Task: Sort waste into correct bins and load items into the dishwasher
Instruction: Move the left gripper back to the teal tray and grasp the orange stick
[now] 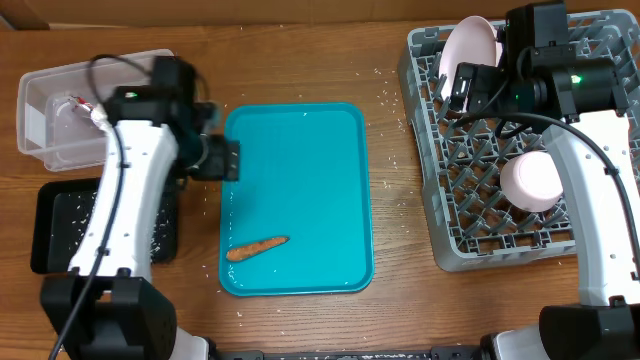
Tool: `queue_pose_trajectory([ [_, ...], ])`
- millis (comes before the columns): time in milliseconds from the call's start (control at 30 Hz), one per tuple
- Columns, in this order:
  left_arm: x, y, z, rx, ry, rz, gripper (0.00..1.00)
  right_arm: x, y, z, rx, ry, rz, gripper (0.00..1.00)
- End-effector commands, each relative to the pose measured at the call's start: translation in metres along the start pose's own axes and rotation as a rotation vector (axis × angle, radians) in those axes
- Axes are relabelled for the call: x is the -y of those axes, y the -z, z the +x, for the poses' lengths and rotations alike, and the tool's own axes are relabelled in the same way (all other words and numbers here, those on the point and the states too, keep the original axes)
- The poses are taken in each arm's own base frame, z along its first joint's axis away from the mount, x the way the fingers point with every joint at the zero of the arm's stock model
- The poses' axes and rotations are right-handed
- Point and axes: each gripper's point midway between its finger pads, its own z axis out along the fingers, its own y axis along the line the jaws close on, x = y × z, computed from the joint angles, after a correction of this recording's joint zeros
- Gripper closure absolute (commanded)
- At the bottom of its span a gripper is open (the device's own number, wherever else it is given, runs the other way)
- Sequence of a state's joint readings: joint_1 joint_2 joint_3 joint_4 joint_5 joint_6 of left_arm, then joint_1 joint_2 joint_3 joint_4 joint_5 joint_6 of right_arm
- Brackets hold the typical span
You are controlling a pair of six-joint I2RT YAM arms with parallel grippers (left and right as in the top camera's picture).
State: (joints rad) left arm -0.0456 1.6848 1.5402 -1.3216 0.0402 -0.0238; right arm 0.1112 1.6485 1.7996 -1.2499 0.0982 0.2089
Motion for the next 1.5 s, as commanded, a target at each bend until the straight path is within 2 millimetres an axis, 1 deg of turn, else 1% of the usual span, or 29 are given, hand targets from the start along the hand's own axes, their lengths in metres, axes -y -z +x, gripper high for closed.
queue_pose_trajectory([
  [0, 0.025, -0.015, 0.020, -0.056, -0.255, 0.007, 0.08, 0.002, 0.001, -0.002, 0.010, -0.003, 0.012, 0.00],
  [67, 0.037, -0.027, 0.028, -0.077, -0.324, 0.036, 0.08, 0.002, 0.001, -0.002, 0.010, -0.003, 0.012, 0.00],
  [100, 0.040, -0.035, 0.031, -0.082, -0.346, 0.034, 0.08, 0.002, 0.001, -0.002, 0.010, -0.003, 0.012, 0.00],
  [167, 0.043, -0.051, 0.033, -0.075, -0.396, 0.020, 0.06, 0.002, 0.001, -0.002, 0.010, -0.002, 0.012, 0.00],
  [233, 0.046, -0.064, 0.036, -0.071, -0.470, 0.022, 0.00, 0.002, 0.001, -0.002, 0.010, -0.003, 0.012, 0.00],
  [400, 0.047, -0.092, 0.043, -0.059, -0.621, 0.037, 0.00, 0.002, 0.001, -0.002, 0.010, -0.002, 0.012, 0.00],
  [467, 0.052, -0.101, 0.050, -0.060, -0.709, 0.074, 0.00, 0.002, 0.001, -0.002, 0.010, -0.002, 0.012, 0.00],
  [600, 0.059, -0.110, 0.067, -0.090, -0.840, 0.118, 0.00, 0.003, 0.001, -0.002, 0.010, -0.003, 0.012, 0.00],
  [667, 0.070, -0.112, 0.076, -0.092, -0.928, 0.178, 0.00, 0.002, 0.001, -0.002, 0.010, -0.002, 0.012, 0.00],
  [767, 0.076, -0.113, 0.081, -0.094, -0.998, 0.194, 0.00, 0.002, 0.001, -0.002, 0.010, -0.002, 0.012, 0.00],
  [867, 0.076, -0.117, 0.087, -0.106, -1.073, 0.204, 0.07, 0.002, 0.001, -0.002, 0.010, -0.002, 0.012, 0.00],
  [900, 0.075, -0.118, 0.090, -0.113, -1.083, 0.207, 0.09, 0.002, 0.001, -0.002, 0.010, -0.002, 0.012, 0.00],
  [933, 0.073, -0.124, 0.098, -0.131, -1.096, 0.211, 0.09, 0.002, 0.001, -0.002, 0.010, -0.003, 0.012, 0.00],
  [967, 0.072, -0.126, 0.102, -0.138, -1.094, 0.213, 0.08, 0.002, 0.001, -0.002, 0.010, -0.002, 0.012, 0.00],
  [1100, 0.067, -0.138, 0.111, -0.153, -1.094, 0.204, 0.14, 0.002, 0.001, -0.002, 0.010, -0.002, 0.012, 0.00],
  [1167, 0.063, -0.143, 0.113, -0.153, -1.097, 0.186, 0.18, 0.002, 0.001, -0.002, 0.010, -0.002, 0.012, 0.00],
  [1300, 0.056, -0.151, 0.109, -0.144, -1.105, 0.129, 0.23, 0.002, 0.001, -0.002, 0.010, -0.002, 0.012, 0.00],
  [1467, 0.051, -0.153, 0.103, -0.130, -1.106, 0.085, 0.36, 0.002, 0.001, -0.002, 0.010, -0.003, 0.012, 0.00],
])
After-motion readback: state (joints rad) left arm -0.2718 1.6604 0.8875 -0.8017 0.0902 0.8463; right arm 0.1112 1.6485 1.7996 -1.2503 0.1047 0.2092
